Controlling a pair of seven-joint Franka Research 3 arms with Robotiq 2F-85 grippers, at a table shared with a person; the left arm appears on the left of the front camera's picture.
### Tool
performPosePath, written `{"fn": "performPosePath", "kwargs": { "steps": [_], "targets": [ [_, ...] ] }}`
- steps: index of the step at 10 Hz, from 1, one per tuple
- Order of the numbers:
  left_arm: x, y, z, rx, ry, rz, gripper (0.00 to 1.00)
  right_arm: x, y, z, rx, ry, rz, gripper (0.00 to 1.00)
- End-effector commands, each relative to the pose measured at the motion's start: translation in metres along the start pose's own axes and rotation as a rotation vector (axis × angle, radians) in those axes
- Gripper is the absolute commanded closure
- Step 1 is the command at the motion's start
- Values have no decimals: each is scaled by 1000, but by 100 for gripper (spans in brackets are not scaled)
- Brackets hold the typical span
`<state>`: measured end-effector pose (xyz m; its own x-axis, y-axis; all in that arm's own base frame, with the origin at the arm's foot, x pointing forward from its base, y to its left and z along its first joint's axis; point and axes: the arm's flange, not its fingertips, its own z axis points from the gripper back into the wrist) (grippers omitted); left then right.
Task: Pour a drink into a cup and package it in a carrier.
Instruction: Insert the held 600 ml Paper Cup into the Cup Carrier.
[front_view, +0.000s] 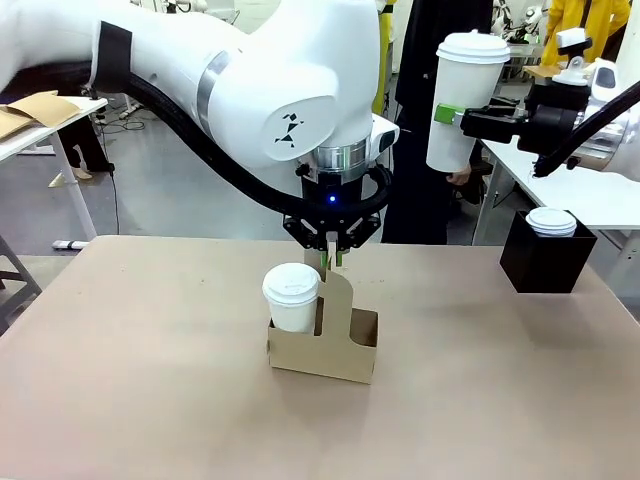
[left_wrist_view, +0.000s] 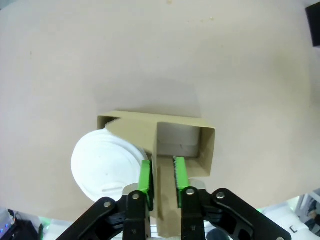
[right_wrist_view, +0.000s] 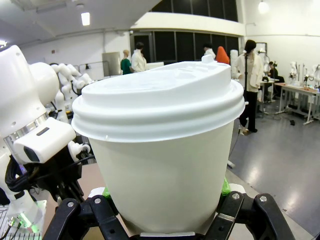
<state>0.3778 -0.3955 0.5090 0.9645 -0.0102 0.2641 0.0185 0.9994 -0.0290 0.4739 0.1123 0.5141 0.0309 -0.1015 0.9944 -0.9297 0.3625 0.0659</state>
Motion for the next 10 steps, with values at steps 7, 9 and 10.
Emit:
{"fn": "performPosePath", "kwargs": {
  "steps": [7,9,10],
  "targets": [
    [29,118,111,-251,-6,-486,0,-66,-34,-27,274,76,-10,19],
    [33,165,101,-302,-25,-598,0,-105,-19,-46,423,81,-22,19],
    [33,184,96,-314,-56,-632,0,-119,-8,-53,455,89,-14,19]
  ]
}}
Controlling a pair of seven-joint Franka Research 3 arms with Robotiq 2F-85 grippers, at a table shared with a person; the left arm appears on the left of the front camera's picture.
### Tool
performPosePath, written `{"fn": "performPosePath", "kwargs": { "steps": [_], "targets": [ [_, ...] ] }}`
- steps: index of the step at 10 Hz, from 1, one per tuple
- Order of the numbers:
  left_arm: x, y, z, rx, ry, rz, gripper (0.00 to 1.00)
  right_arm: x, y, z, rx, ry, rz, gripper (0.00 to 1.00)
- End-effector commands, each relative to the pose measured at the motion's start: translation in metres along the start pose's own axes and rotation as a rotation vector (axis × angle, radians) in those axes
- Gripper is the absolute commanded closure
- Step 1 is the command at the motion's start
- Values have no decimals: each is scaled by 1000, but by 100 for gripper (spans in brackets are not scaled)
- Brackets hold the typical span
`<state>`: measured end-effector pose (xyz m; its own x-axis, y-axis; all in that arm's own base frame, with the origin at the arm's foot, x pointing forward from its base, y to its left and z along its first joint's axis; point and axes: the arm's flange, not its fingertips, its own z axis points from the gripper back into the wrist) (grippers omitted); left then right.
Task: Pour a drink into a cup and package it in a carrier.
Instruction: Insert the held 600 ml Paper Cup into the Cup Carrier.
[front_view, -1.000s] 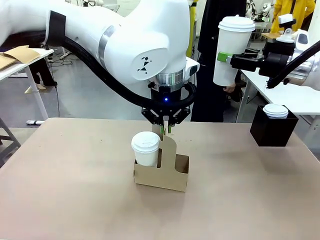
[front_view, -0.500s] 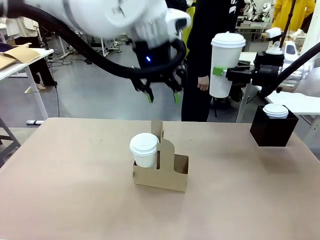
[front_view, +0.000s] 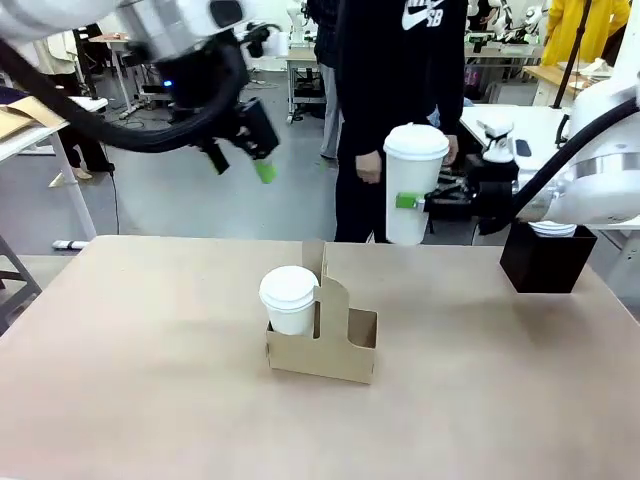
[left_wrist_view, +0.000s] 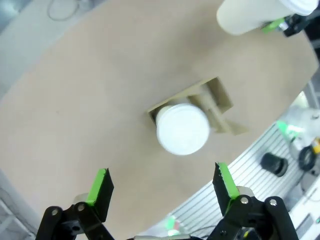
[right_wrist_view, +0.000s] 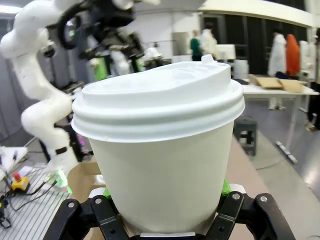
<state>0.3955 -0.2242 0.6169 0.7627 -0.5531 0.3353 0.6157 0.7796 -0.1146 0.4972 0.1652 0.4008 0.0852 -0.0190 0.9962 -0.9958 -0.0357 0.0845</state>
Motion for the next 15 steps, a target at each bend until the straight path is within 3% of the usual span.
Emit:
{"fn": "performPosePath", "kwargs": {
  "steps": [1,3,4,8,10,15],
  "targets": [
    [-30,25,-9,-19,-62,-67,0,-10,7,-14,85,5,44,19],
    [-43,45,-20,73,-126,-65,0,-13,4,-13,49,5,9,19],
    [-24,35,-6,13,-37,-63,0,-13,4,-13,49,5,9,19],
    [-29,38,-12,26,-54,-73,0,-20,6,-12,58,5,16,19],
    [-42,58,-22,31,-80,-109,0,-31,12,-36,217,-44,109,19],
    [-85,106,-46,35,-147,-188,0,-68,32,-73,421,-84,62,19]
  ]
}}
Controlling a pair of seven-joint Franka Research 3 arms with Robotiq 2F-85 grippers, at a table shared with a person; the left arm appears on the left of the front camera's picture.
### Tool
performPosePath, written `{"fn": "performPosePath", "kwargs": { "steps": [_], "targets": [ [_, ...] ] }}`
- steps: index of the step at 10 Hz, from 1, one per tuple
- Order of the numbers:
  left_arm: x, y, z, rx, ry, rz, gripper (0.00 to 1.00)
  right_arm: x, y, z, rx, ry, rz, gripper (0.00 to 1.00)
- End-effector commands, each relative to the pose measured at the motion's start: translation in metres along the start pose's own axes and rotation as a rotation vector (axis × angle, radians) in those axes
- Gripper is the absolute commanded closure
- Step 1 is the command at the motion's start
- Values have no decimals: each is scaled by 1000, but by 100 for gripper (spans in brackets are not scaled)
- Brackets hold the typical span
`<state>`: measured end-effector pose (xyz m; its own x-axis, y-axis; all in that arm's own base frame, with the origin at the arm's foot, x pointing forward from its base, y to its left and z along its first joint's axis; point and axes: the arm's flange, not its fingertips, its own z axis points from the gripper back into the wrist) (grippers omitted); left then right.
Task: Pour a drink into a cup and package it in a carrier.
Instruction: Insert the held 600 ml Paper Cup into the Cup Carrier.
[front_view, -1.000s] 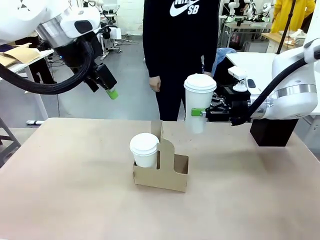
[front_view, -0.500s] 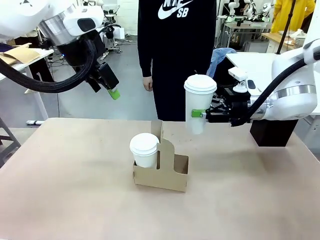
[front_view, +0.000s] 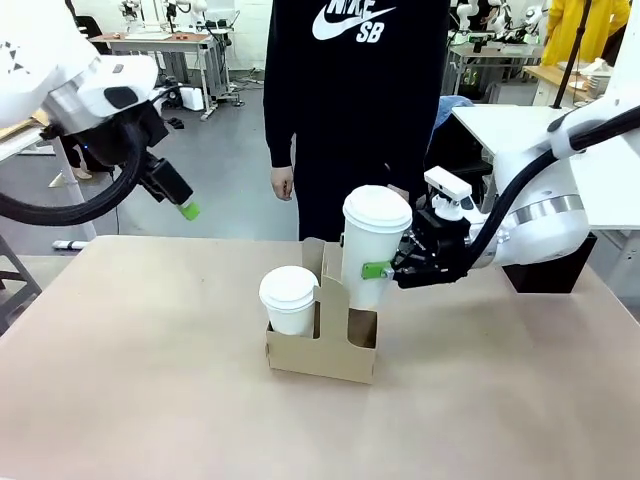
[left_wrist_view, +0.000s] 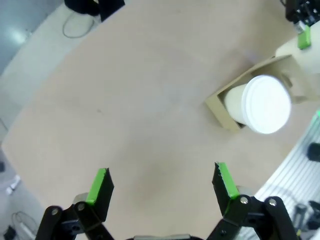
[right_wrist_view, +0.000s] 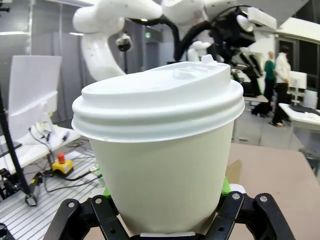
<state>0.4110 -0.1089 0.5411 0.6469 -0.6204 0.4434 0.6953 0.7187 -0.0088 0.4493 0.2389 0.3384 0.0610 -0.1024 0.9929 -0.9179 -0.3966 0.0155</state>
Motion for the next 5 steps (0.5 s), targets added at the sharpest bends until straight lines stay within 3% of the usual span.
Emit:
{"fn": "performPosePath", "kwargs": {
  "steps": [1,2,3,5],
  "targets": [
    [-10,-4,-9,-16,-41,-67,0,-6,-5,-2,57,18,24,19],
    [-8,-2,-10,-82,-73,22,0,-13,-5,-6,61,32,26,19],
    [-5,1,-5,2,-5,-26,0,-18,-6,-8,66,21,18,19],
    [-5,1,-5,2,-5,-26,0,-34,-11,-14,58,35,-3,19]
  ]
}}
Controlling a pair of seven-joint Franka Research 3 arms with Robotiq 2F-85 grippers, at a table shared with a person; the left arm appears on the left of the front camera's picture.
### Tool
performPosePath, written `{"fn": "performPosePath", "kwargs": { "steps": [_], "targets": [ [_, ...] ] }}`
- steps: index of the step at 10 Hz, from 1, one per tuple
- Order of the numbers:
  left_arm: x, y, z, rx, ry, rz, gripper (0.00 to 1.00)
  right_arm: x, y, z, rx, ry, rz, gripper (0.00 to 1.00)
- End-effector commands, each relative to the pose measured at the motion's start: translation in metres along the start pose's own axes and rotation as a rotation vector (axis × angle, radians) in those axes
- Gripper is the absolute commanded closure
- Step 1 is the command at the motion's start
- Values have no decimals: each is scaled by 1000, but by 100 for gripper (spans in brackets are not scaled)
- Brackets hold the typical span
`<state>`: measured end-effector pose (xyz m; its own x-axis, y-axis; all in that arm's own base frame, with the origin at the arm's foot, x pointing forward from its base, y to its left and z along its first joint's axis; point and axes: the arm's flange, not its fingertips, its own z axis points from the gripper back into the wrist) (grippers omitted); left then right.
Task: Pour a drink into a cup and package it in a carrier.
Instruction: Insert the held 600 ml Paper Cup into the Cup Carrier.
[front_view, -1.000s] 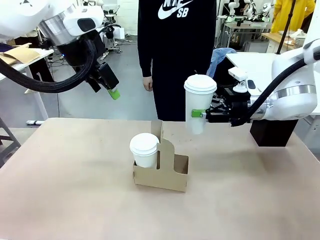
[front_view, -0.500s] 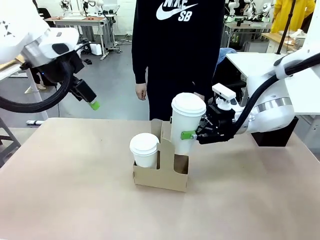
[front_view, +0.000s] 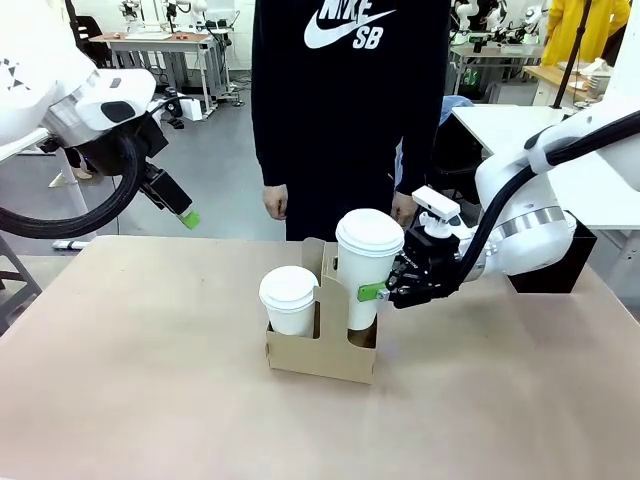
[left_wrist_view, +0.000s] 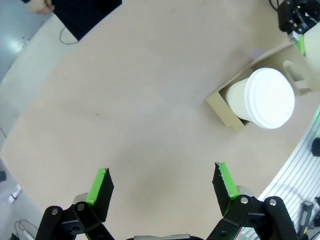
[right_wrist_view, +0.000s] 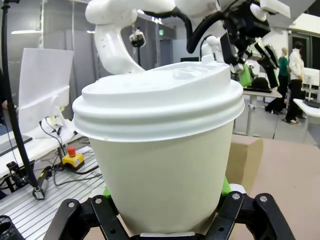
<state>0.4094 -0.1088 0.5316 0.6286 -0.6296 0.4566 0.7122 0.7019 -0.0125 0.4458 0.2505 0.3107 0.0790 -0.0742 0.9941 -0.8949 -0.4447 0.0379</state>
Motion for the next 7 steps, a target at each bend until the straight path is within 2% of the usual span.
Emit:
{"fn": "performPosePath", "kwargs": {
  "steps": [1,7],
  "targets": [
    [0,2,3,16,10,-7,0,-12,-13,-4,-1,19,16,19],
    [0,2,3,16,10,-7,0,-51,-25,9,-19,28,-48,19]
  ]
}}
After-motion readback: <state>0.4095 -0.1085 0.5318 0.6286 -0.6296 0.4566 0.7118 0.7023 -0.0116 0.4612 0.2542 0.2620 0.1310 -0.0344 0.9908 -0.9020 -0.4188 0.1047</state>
